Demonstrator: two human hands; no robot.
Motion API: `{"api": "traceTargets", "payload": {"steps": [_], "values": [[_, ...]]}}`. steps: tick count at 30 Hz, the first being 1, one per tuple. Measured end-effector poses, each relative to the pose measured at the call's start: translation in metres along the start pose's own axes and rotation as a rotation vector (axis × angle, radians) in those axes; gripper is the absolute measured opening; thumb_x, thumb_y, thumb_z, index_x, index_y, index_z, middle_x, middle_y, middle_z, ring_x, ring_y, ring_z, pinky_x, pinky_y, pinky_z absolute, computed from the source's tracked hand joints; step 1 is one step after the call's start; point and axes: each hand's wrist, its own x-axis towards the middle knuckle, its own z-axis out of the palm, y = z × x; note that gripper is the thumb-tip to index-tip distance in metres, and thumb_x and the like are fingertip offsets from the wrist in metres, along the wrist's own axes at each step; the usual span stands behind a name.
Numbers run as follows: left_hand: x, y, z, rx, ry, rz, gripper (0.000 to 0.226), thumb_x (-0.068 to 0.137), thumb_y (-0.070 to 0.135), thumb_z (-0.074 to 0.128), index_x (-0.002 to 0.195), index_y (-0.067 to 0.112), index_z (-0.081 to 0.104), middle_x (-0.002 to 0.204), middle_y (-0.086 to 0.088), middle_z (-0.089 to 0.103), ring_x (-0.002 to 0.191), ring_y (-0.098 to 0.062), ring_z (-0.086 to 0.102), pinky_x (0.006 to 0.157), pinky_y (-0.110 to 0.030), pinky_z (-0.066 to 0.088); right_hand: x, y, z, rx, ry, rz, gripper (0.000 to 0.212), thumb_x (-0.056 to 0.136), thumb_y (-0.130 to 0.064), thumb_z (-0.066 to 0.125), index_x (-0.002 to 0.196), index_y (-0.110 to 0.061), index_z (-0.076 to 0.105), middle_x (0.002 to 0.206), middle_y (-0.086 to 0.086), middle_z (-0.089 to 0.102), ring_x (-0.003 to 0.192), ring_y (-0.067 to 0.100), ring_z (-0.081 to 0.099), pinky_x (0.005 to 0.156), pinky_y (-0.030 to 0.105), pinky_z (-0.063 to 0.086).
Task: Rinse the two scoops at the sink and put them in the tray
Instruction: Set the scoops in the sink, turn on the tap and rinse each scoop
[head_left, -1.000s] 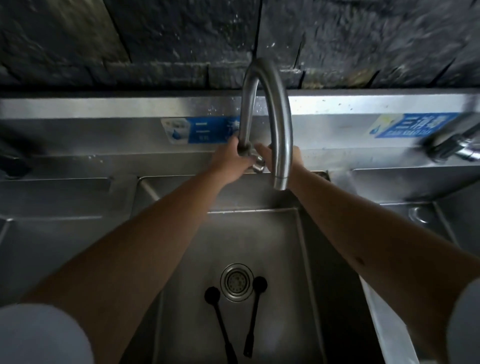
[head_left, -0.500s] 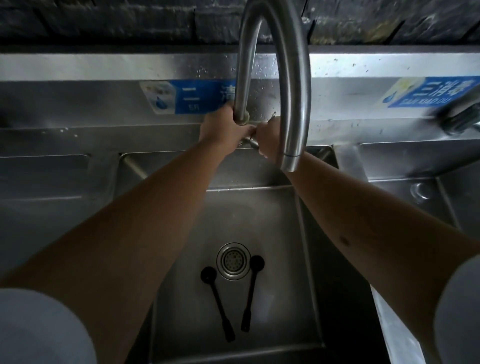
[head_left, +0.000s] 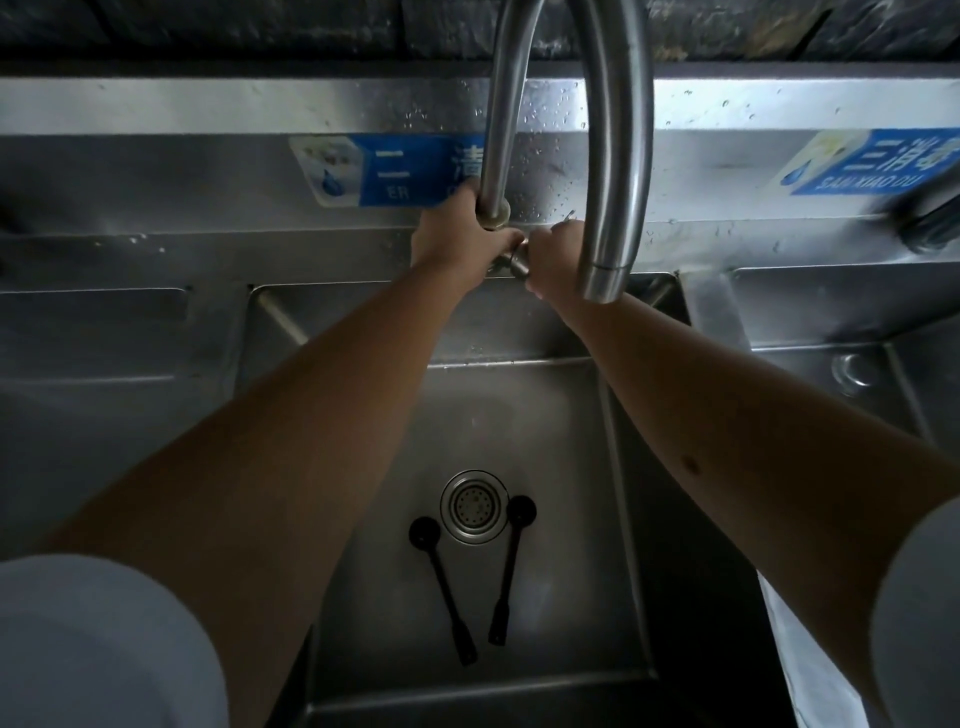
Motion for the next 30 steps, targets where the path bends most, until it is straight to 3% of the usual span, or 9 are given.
{"api": "traceTargets", "payload": {"steps": [3, 8, 11, 14, 17, 21, 24, 26, 30], "values": [[-0.005, 0.003, 0.0, -0.016, -0.007, -0.041, 0.034, 0.077, 0.035, 0.075, 0.103, 0.031, 0.054, 0.084, 0.014, 0.057, 0.088, -0.021, 0.065, 0.078, -0.044, 0.06, -0.002, -0.001, 0.003, 0.012, 0.0, -0.004, 0.034, 0.103, -0.017, 0.037, 0.07, -0.02, 0.043, 0.071, -0.002, 0.045, 0.063, 0.011, 0.047, 0.068, 0.027, 0.052], [-0.034, -0.002, 0.007, -0.117, 0.08, -0.094, 0.043, 0.082, 0.027, 0.073, 0.12, 0.017, 0.056, 0.117, -0.001, 0.069, 0.106, -0.018, 0.064, 0.084, -0.029, 0.05, -0.035, 0.017, 0.012, 0.222, -0.008, 0.076, 0.041, 0.095, -0.045, 0.048, 0.104, -0.009, 0.065, 0.081, 0.008, 0.07, 0.064, 0.016, 0.066, 0.06, 0.032, 0.055], [-0.077, -0.016, 0.018, -0.171, 0.116, -0.08, 0.044, 0.087, 0.029, 0.066, 0.128, 0.018, 0.055, 0.122, -0.001, 0.068, 0.108, -0.015, 0.063, 0.084, -0.026, 0.047, -0.076, 0.046, 0.02, 0.348, -0.036, 0.105, 0.043, 0.088, -0.054, 0.055, 0.101, -0.014, 0.064, 0.08, 0.006, 0.072, 0.065, 0.017, 0.07, 0.051, 0.027, 0.054], [-0.124, -0.047, 0.041, -0.229, 0.008, -0.178, 0.031, 0.093, 0.032, 0.052, 0.119, 0.017, 0.059, 0.113, -0.006, 0.069, 0.098, -0.02, 0.065, 0.079, -0.033, 0.054, -0.121, 0.077, 0.034, 0.587, -0.288, 0.228, 0.03, 0.096, -0.035, 0.056, 0.081, -0.013, 0.068, 0.062, 0.002, 0.065, 0.052, 0.015, 0.06, 0.044, 0.025, 0.045], [-0.169, -0.078, 0.063, -0.54, -0.171, -0.398, 0.015, 0.096, 0.011, 0.045, 0.097, 0.01, 0.06, 0.09, -0.017, 0.067, 0.075, -0.025, 0.068, 0.066, -0.034, 0.059, -0.158, 0.106, 0.046, 0.723, -0.349, 0.435, 0.032, 0.098, -0.016, 0.051, 0.069, -0.009, 0.065, 0.043, -0.002, 0.058, 0.034, 0.01, 0.049, 0.036, 0.018, 0.036], [-0.216, -0.118, 0.091, -0.468, -0.264, -0.53, 0.016, 0.092, 0.003, 0.049, 0.102, 0.008, 0.06, 0.103, -0.029, 0.067, 0.094, -0.041, 0.066, 0.085, -0.052, 0.055, -0.191, 0.148, 0.062, 0.664, -0.367, 0.552, 0.019, 0.092, -0.009, 0.055, 0.092, 0.002, 0.071, 0.064, 0.011, 0.063, 0.046, 0.015, 0.053, 0.044, 0.022, 0.042], [-0.241, -0.141, 0.107, -0.489, -0.35, -0.553, 0.024, 0.082, -0.008, 0.045, 0.091, 0.004, 0.064, 0.079, -0.016, 0.068, 0.077, -0.032, 0.067, 0.066, -0.038, 0.054, -0.209, 0.186, 0.076, 0.554, -0.386, 0.533, 0.019, 0.086, -0.023, 0.066, 0.091, -0.007, 0.074, 0.076, 0.013, 0.067, 0.063, 0.021, 0.063, 0.064, 0.031, 0.052], [-0.253, -0.157, 0.12, -0.475, -0.427, -0.57, 0.026, 0.08, -0.009, 0.045, 0.087, 0.003, 0.067, 0.076, -0.013, 0.071, 0.075, -0.027, 0.069, 0.062, -0.032, 0.053, -0.215, 0.211, 0.085, 0.522, -0.379, 0.527, 0.015, 0.084, -0.027, 0.071, 0.084, -0.013, 0.075, 0.073, 0.009, 0.073, 0.063, 0.016, 0.069, 0.061, 0.025, 0.054], [-0.27, -0.189, 0.15, -0.248, -0.439, -0.658, 0.022, 0.087, 0.007, 0.055, 0.104, 0.001, 0.067, 0.105, -0.023, 0.07, 0.102, -0.034, 0.065, 0.089, -0.042, 0.053, -0.218, 0.263, 0.113, 0.438, -0.308, 0.578, 0.011, 0.083, -0.025, 0.07, 0.083, -0.015, 0.074, 0.079, 0.008, 0.075, 0.07, 0.017, 0.07, 0.057, 0.024, 0.054]]}}
